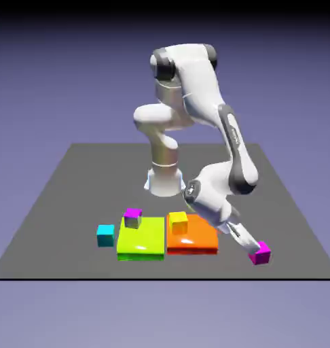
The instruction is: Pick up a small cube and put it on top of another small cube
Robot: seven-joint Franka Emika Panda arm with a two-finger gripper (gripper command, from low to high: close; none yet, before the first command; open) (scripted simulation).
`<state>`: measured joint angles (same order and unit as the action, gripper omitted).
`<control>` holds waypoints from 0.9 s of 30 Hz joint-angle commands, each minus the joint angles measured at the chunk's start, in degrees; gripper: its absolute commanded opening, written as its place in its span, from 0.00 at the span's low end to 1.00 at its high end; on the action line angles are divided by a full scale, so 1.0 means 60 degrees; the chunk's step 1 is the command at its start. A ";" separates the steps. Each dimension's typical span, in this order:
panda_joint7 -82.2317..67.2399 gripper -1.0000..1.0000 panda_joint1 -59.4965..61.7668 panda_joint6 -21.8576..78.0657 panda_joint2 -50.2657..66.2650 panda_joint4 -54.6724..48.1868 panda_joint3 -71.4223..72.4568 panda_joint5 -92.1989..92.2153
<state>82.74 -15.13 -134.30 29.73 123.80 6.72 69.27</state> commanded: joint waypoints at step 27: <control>-0.1381 0.00 0.4322 0.4580 -0.4667 0.2947 -0.5763 -0.5356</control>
<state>74.41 12.15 -106.85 1.72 141.49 -27.86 37.28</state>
